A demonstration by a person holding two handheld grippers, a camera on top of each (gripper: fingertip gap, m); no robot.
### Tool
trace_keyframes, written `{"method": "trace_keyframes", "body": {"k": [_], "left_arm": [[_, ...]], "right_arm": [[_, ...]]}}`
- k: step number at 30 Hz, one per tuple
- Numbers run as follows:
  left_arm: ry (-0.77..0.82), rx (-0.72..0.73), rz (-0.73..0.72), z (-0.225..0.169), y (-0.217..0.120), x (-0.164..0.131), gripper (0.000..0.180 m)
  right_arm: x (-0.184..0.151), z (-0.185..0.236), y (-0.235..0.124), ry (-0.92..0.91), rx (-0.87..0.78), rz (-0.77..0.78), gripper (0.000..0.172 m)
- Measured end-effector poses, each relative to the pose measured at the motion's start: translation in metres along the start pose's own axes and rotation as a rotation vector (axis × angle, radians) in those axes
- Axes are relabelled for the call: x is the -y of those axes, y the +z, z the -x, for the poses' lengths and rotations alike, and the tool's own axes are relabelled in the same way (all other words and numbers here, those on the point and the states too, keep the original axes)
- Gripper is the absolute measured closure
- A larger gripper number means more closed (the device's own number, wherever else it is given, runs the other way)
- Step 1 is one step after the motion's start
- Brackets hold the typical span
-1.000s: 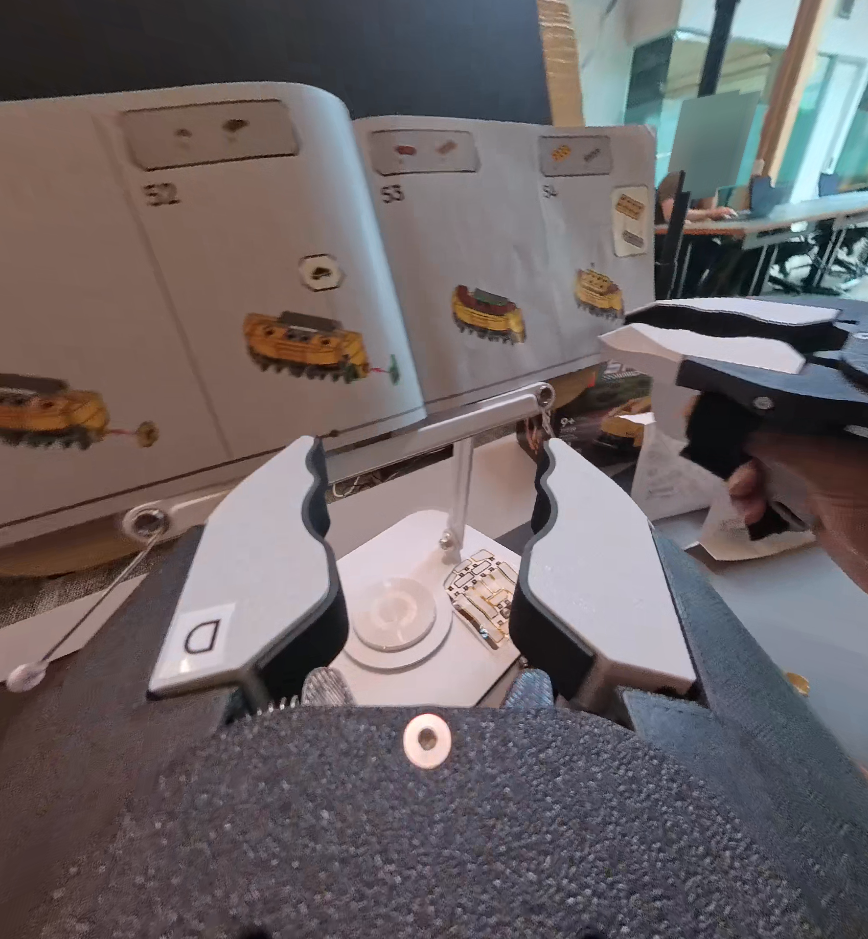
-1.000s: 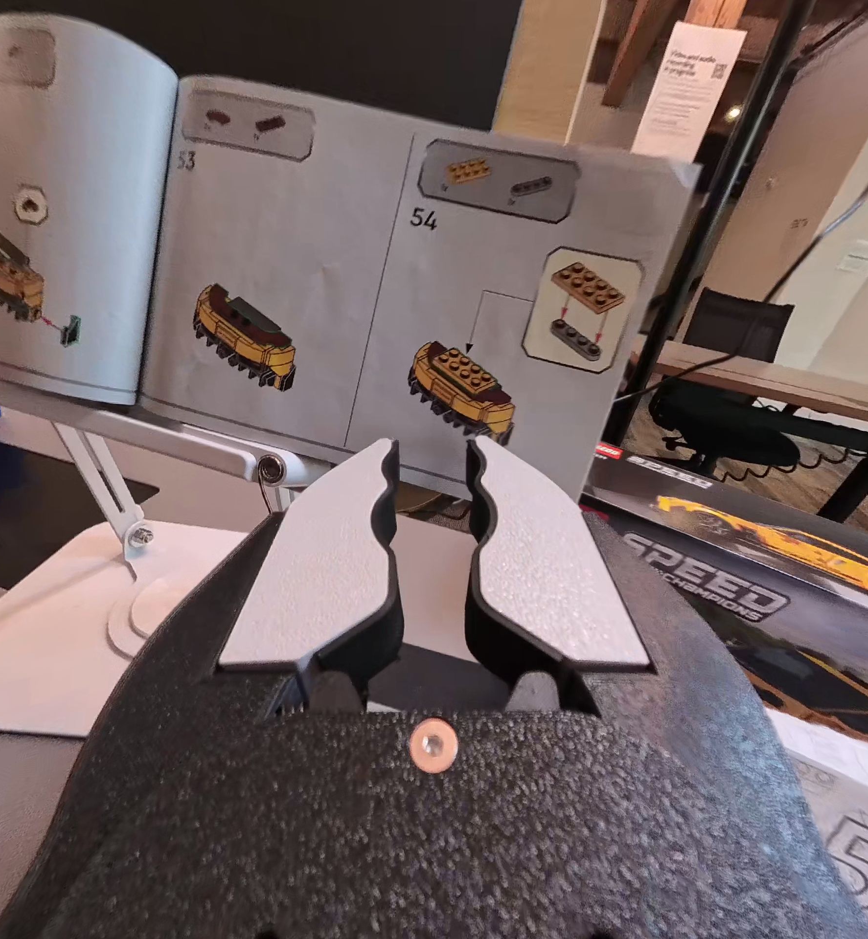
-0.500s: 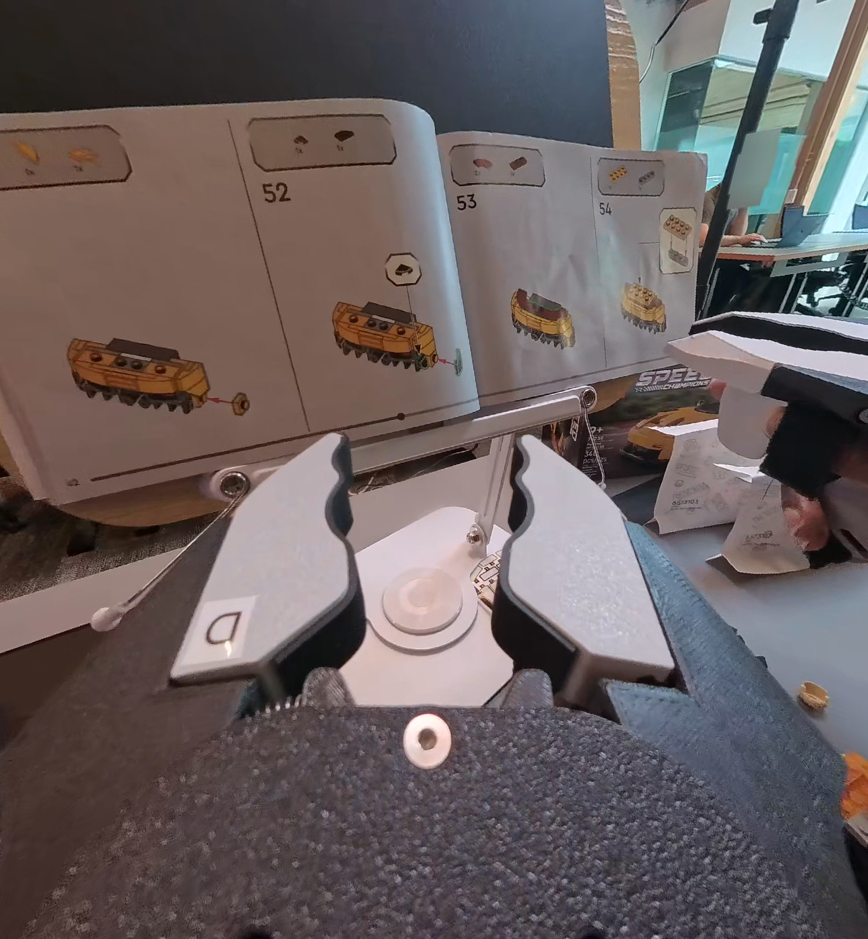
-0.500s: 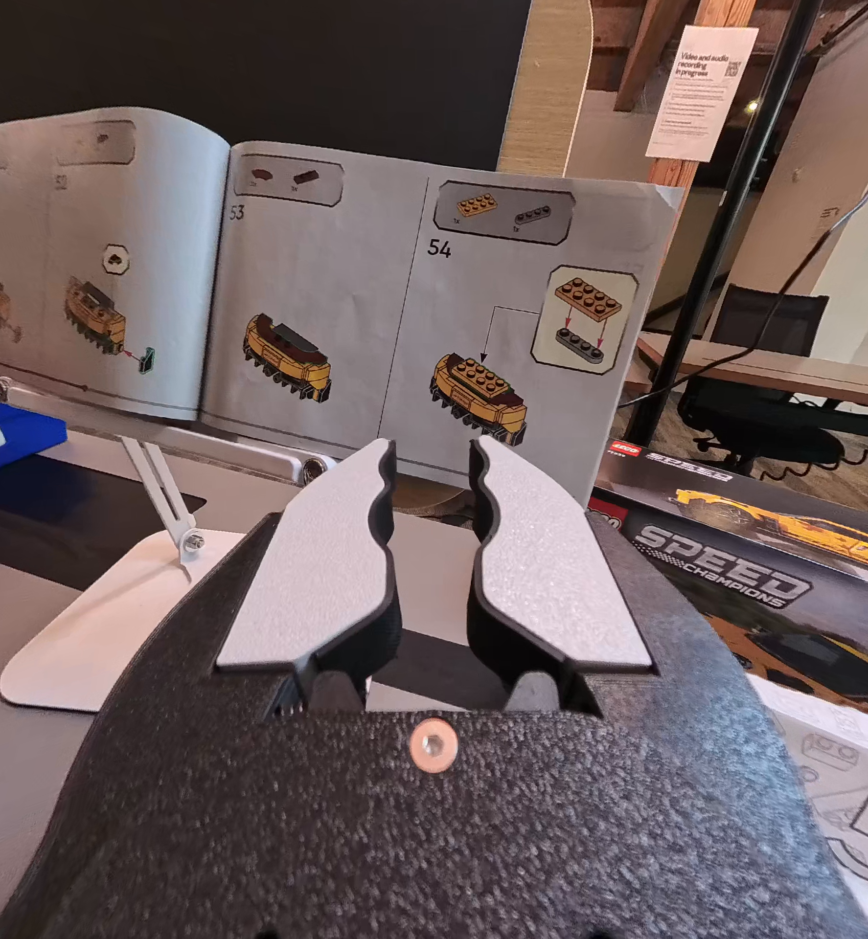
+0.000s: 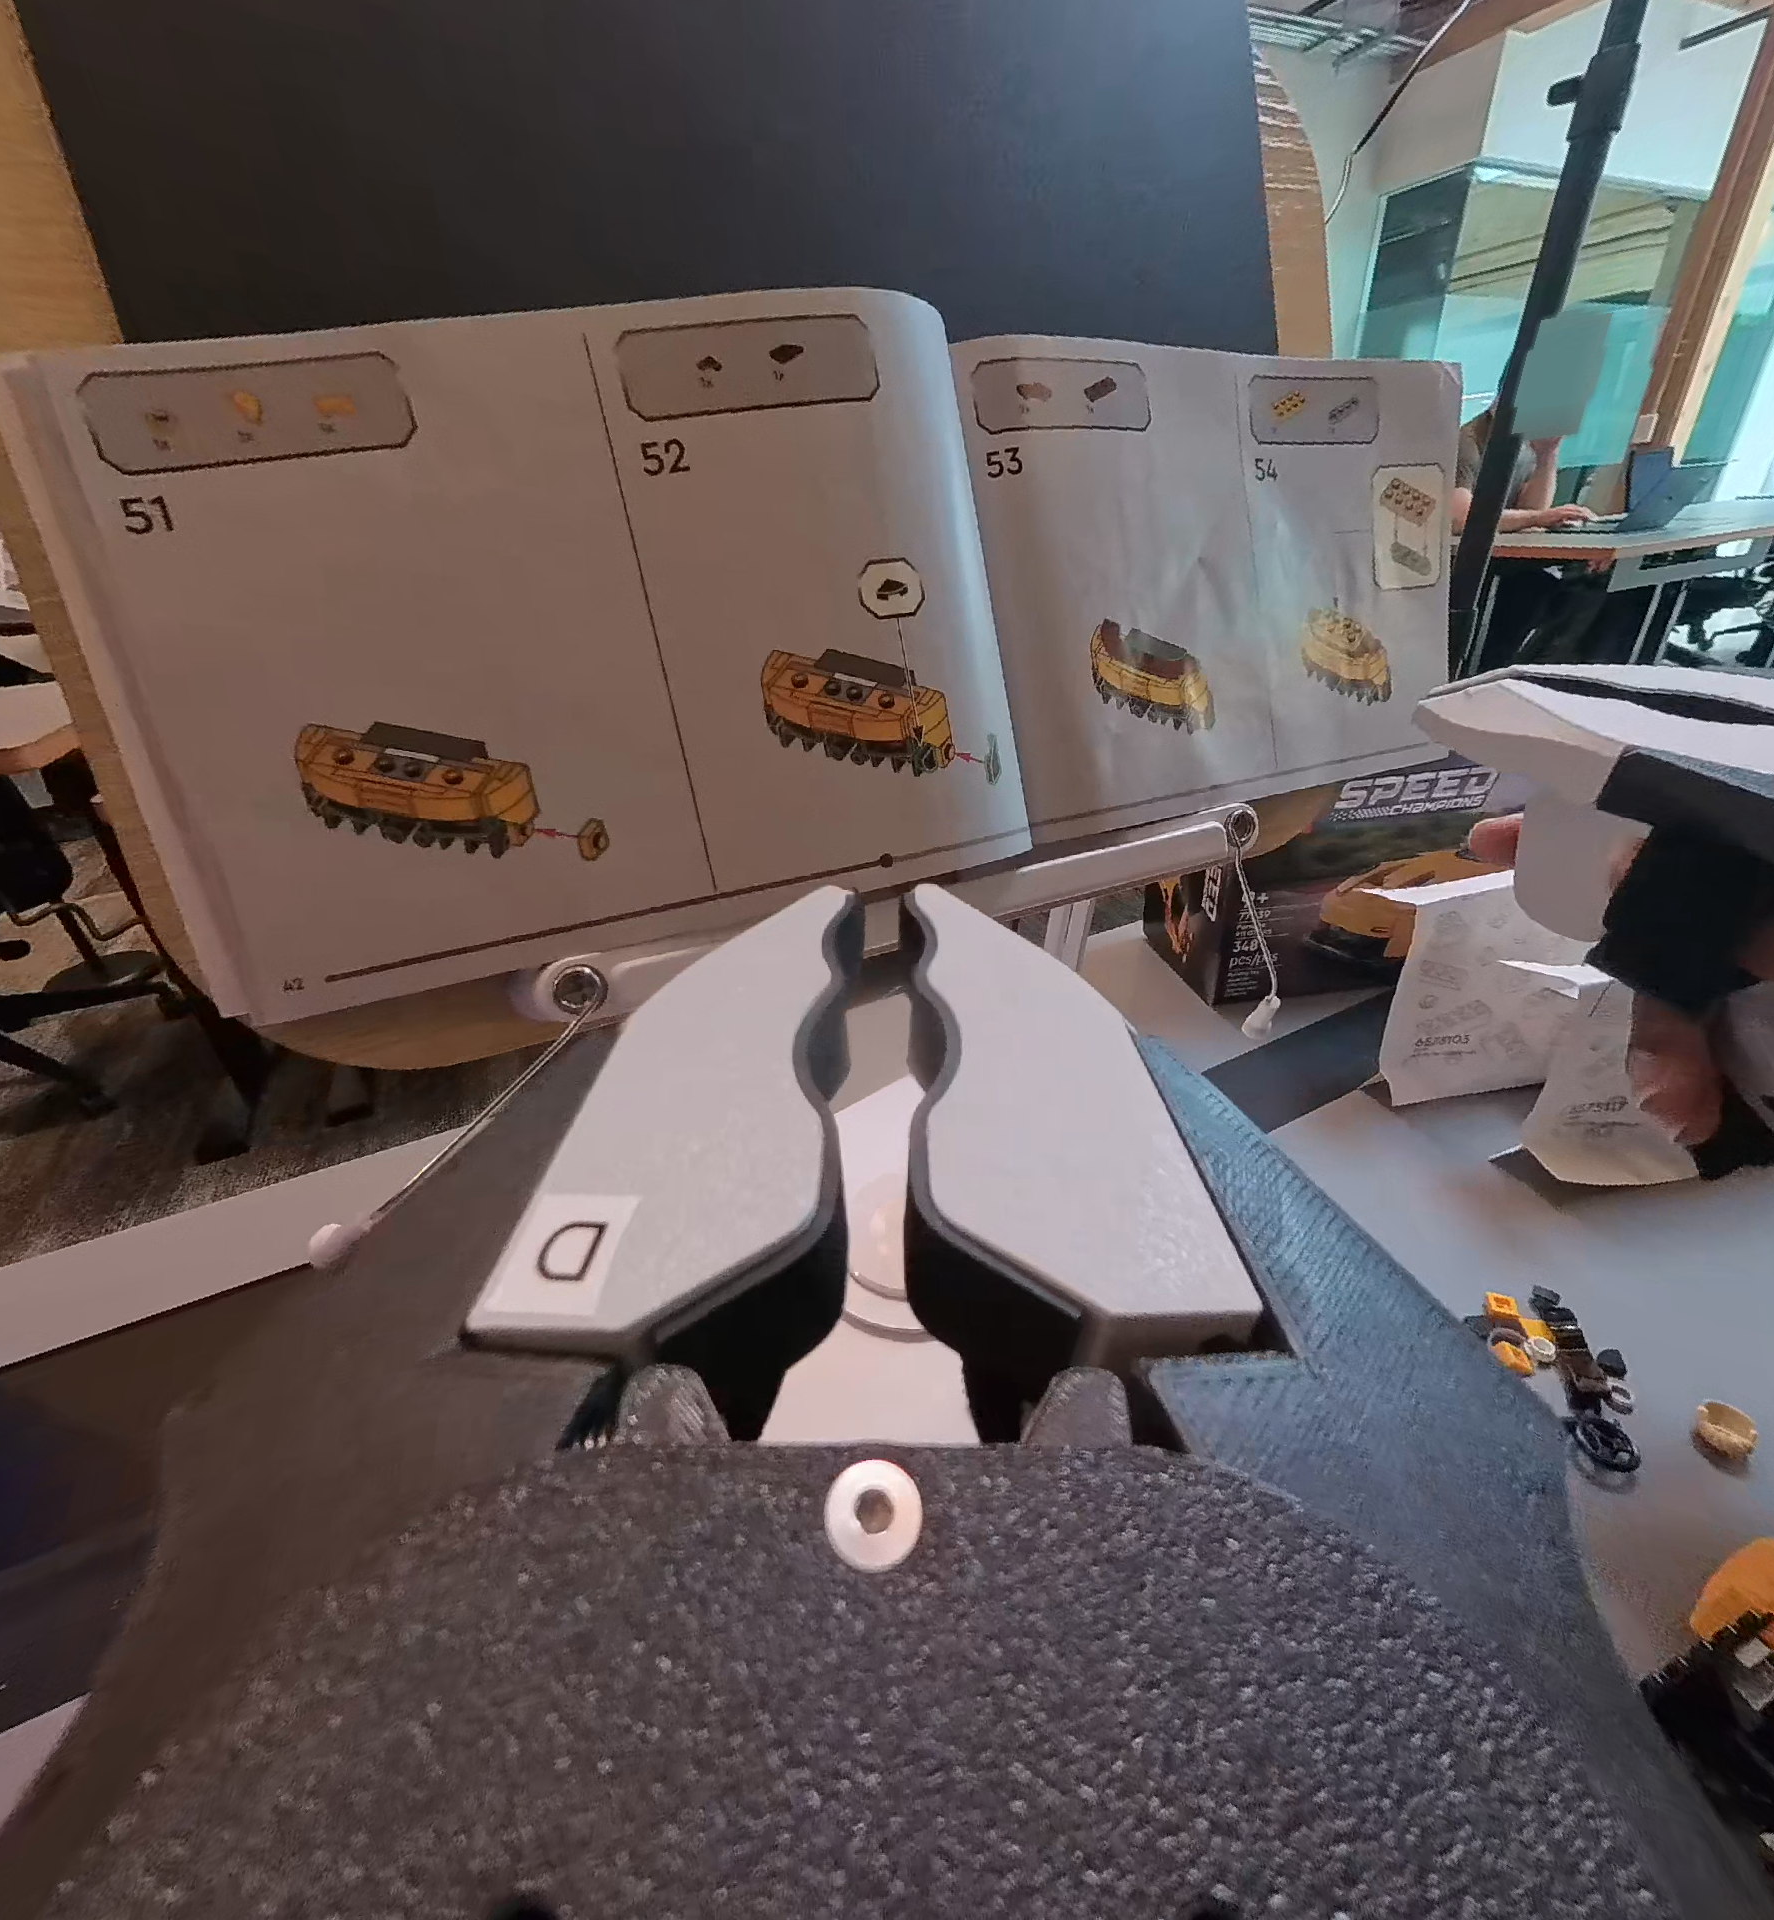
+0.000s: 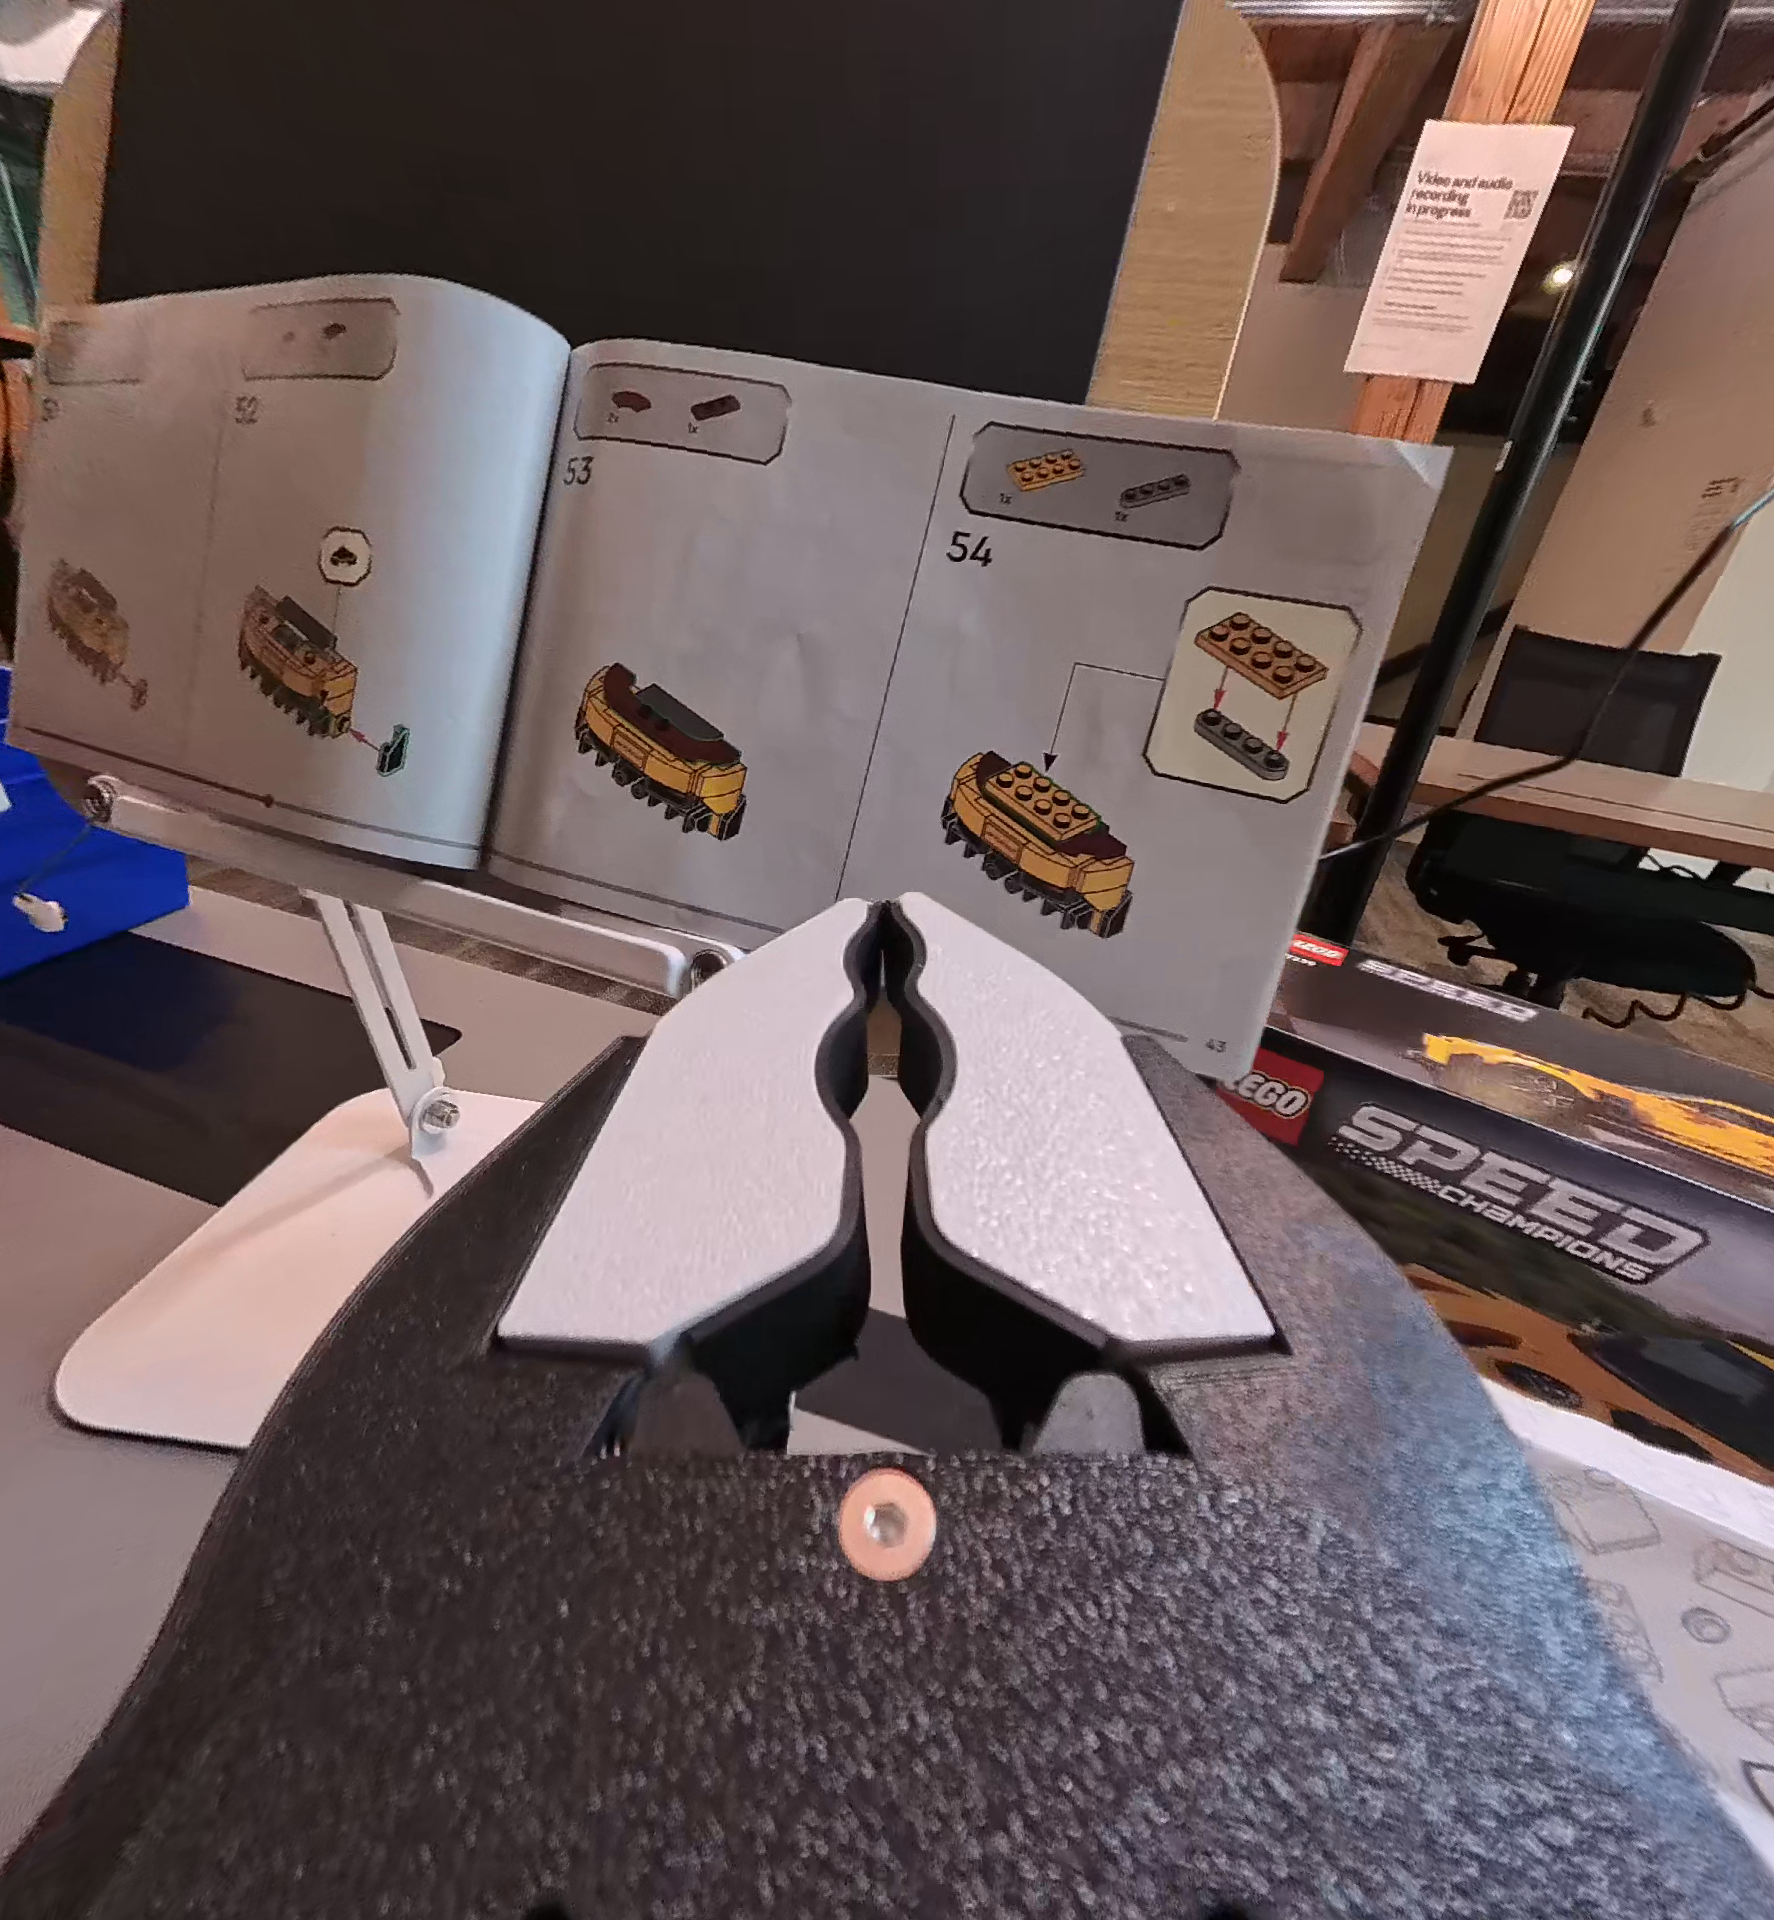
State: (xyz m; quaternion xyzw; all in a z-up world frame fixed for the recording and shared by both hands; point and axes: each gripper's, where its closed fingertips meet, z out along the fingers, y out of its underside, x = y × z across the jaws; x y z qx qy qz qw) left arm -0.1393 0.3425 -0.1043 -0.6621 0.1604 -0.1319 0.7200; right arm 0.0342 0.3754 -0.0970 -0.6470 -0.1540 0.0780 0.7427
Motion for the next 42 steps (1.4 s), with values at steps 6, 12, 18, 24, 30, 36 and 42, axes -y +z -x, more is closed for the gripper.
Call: {"method": "trace_keyframes", "body": {"k": [6, 12, 18, 24, 30, 36, 42], "left_arm": [[-0.017, 0.044, 0.003, 0.01, -0.003, 0.001, 0.18], [-0.01, 0.076, -0.001, 0.015, -0.005, 0.002, 0.18], [0.004, 0.106, -0.005, 0.02, -0.006, -0.001, 0.18], [0.012, 0.112, -0.008, 0.021, -0.006, -0.001, 0.18], [0.009, 0.114, -0.013, 0.023, -0.006, 0.0, 0.18], [-0.004, 0.127, -0.013, 0.028, -0.007, -0.001, 0.18], [-0.006, 0.131, -0.02, 0.031, -0.007, 0.001, 0.178]], "right_arm": [[0.001, 0.011, 0.004, -0.002, -0.025, 0.013, 0.172], [0.006, 0.034, 0.003, -0.004, 0.021, 0.019, 0.172], [0.012, 0.059, -0.003, -0.014, 0.077, 0.016, 0.172], [0.014, 0.082, -0.003, -0.063, 0.127, 0.011, 0.17], [0.008, 0.103, 0.003, -0.112, 0.156, 0.021, 0.155], [0.005, 0.119, 0.01, -0.121, 0.186, 0.032, 0.146], [0.009, 0.128, 0.022, -0.154, 0.188, 0.037, 0.117]]}}
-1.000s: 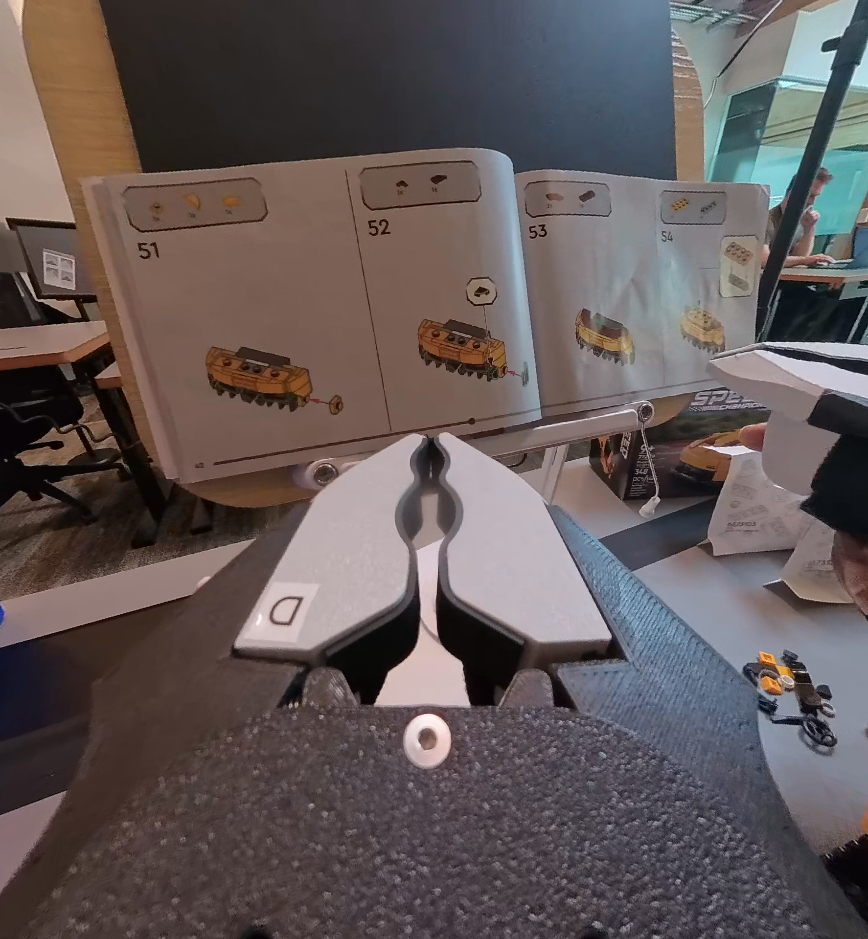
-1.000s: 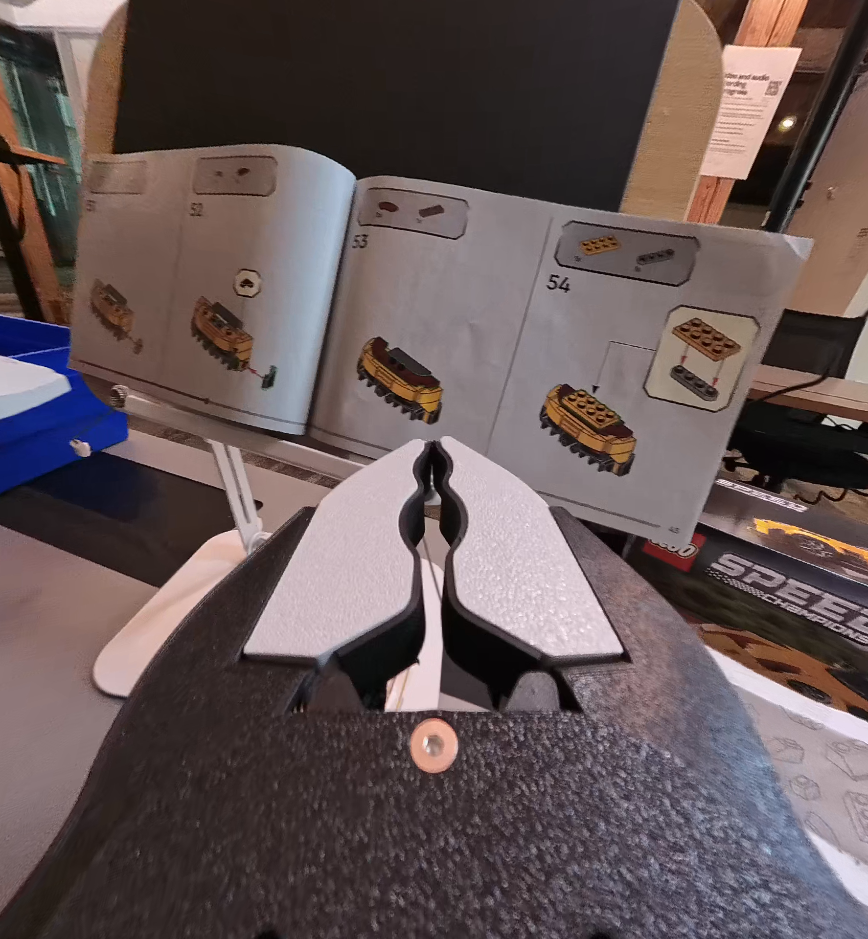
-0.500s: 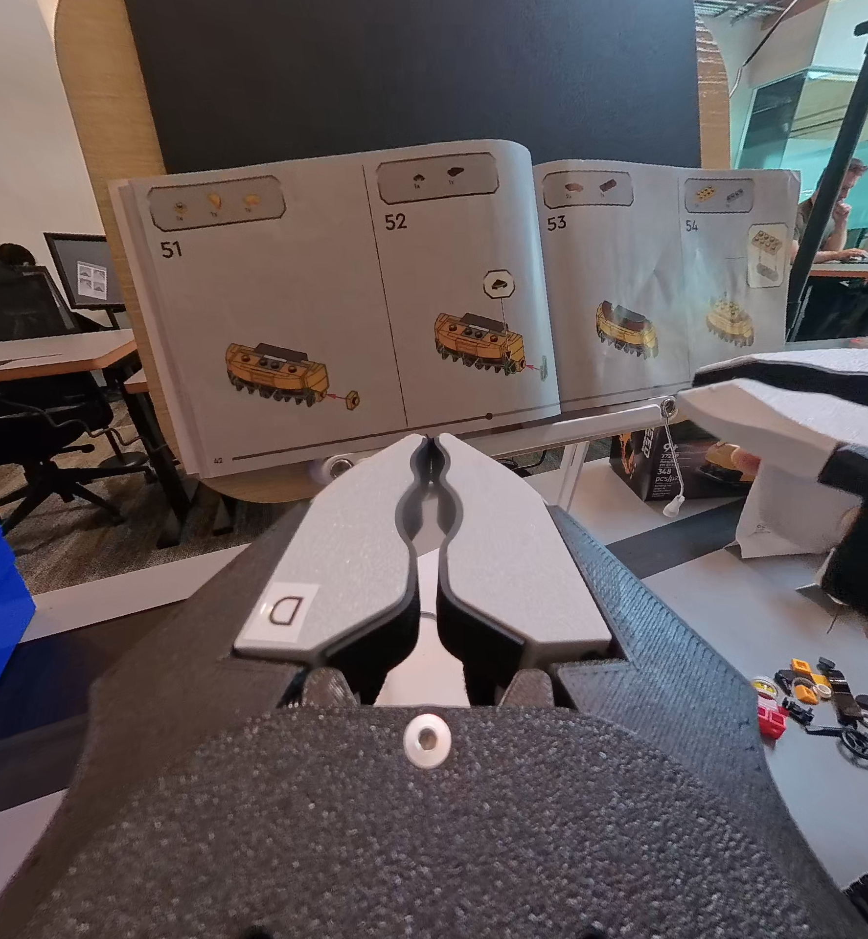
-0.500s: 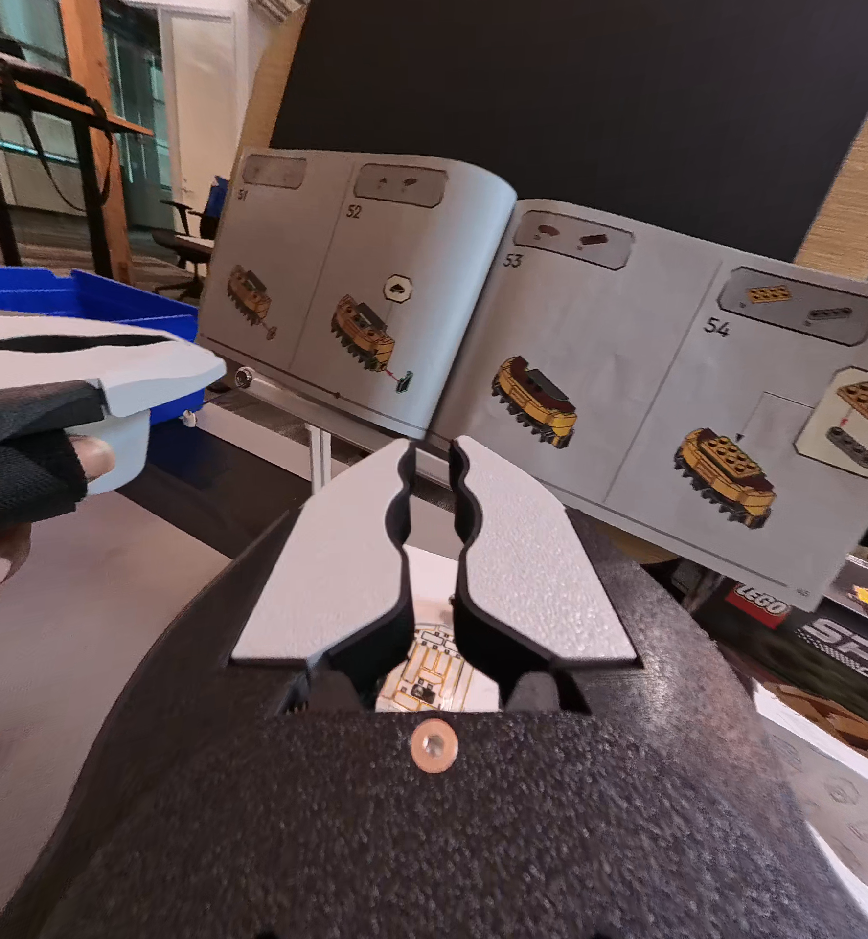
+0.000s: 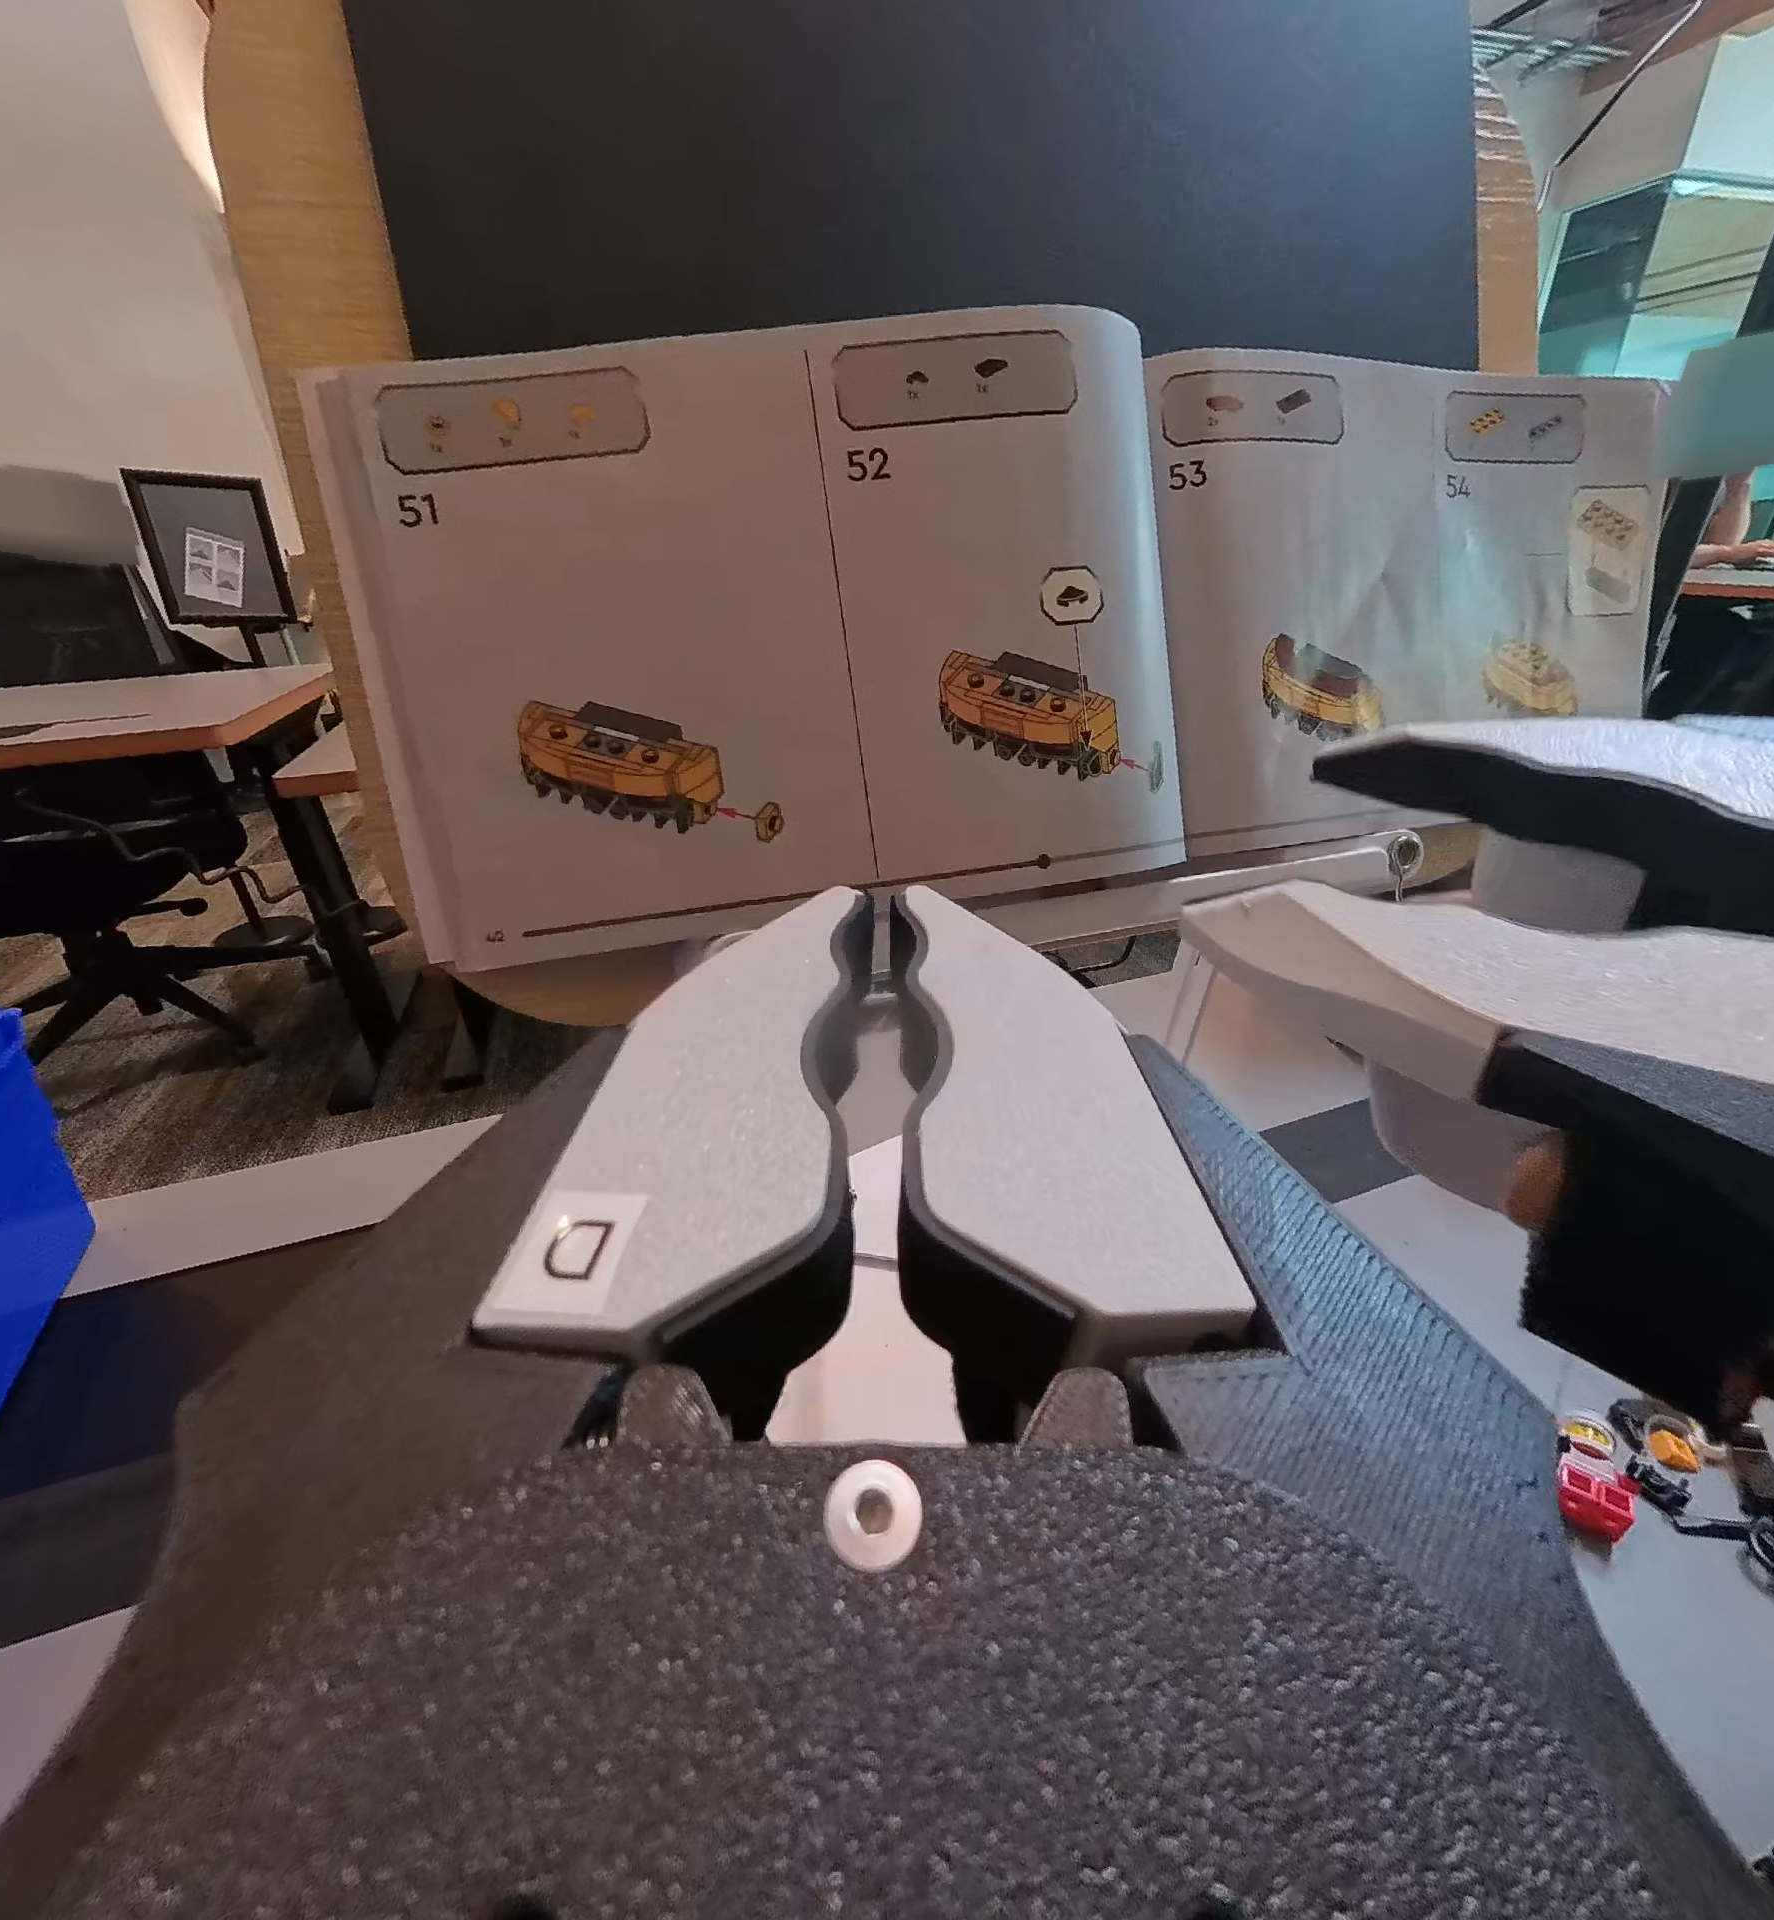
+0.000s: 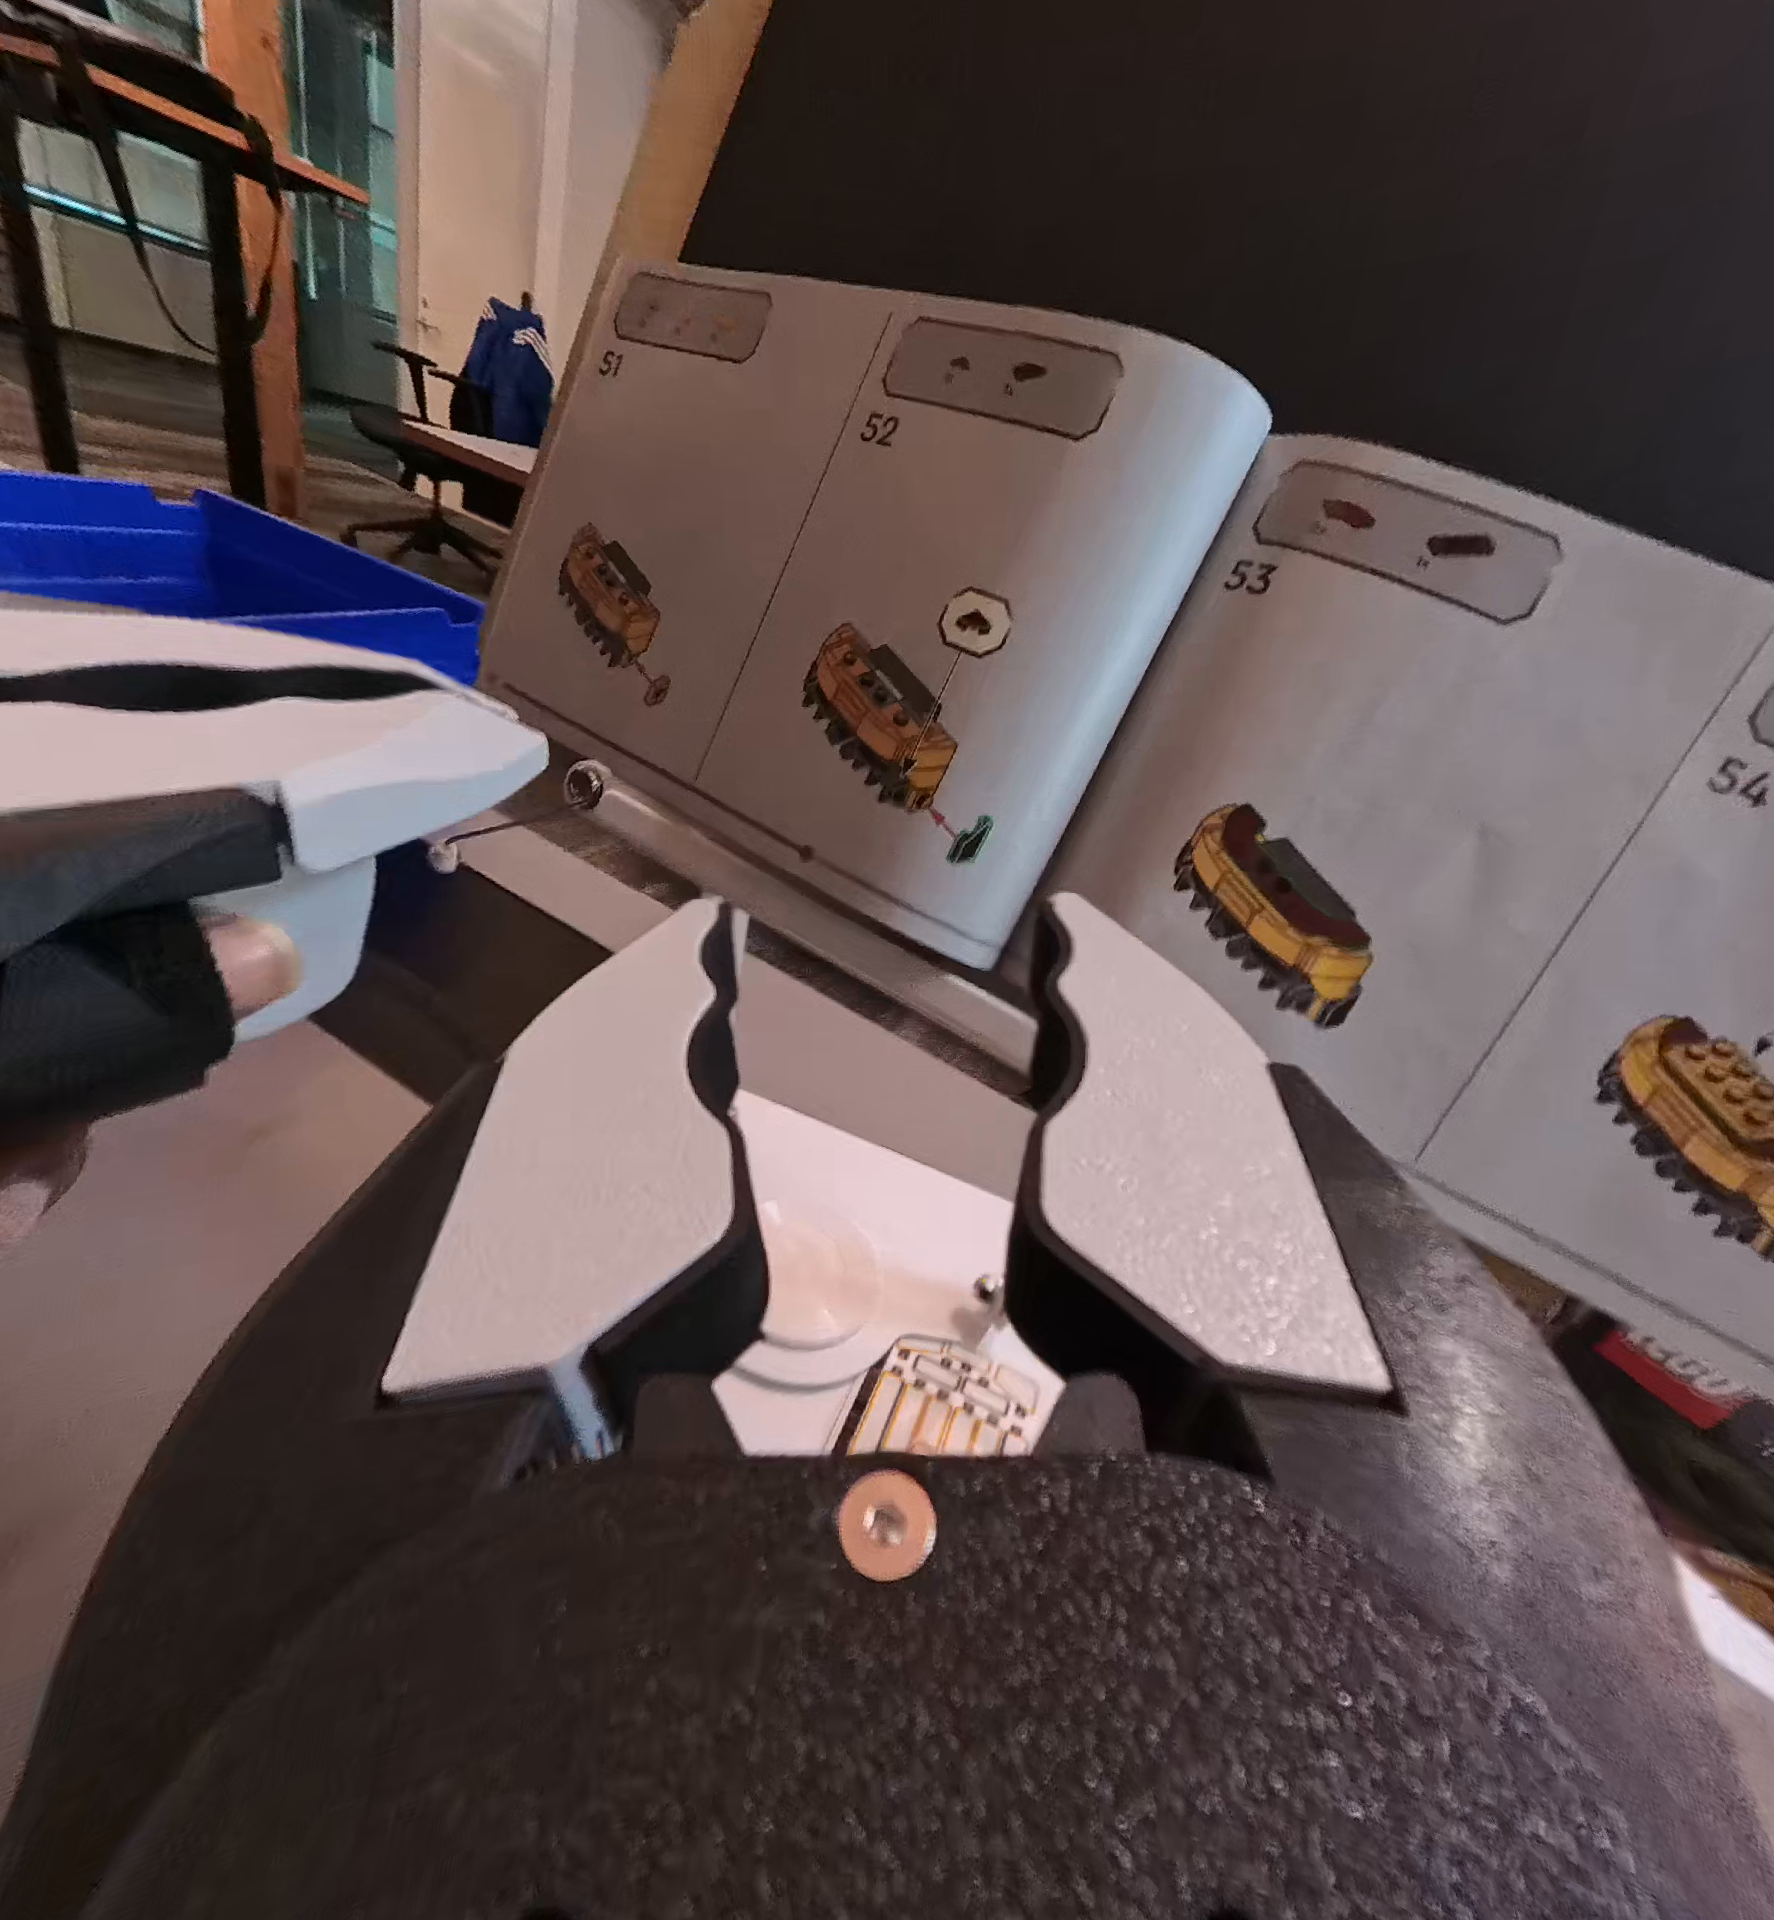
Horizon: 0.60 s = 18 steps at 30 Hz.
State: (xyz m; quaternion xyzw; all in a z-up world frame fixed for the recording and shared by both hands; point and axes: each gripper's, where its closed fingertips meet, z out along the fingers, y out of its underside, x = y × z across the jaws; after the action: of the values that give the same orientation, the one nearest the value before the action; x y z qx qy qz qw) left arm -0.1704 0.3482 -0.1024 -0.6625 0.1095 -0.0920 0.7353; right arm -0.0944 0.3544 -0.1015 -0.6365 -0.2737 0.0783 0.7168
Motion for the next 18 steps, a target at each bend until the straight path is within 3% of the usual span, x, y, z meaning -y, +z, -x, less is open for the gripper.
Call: {"method": "trace_keyframes", "body": {"k": [4, 8, 12, 18], "left_arm": [[0.0, 0.0, -0.007, 0.001, 0.0, 0.001, 0.178], [-0.013, 0.015, -0.024, 0.007, -0.002, 0.003, 0.177], [-0.035, 0.034, -0.044, 0.016, -0.005, 0.008, 0.178], [-0.073, 0.041, -0.045, 0.025, -0.005, 0.006, 0.178]], "right_arm": [[0.014, -0.007, 0.021, -0.061, -0.054, 0.009, 0.084], [0.035, -0.013, 0.053, -0.212, -0.126, 0.005, 0.062], [0.039, -0.016, 0.082, -0.366, -0.179, 0.058, 0.059], [0.04, -0.027, 0.078, -0.431, -0.247, 0.039, 0.079]]}}
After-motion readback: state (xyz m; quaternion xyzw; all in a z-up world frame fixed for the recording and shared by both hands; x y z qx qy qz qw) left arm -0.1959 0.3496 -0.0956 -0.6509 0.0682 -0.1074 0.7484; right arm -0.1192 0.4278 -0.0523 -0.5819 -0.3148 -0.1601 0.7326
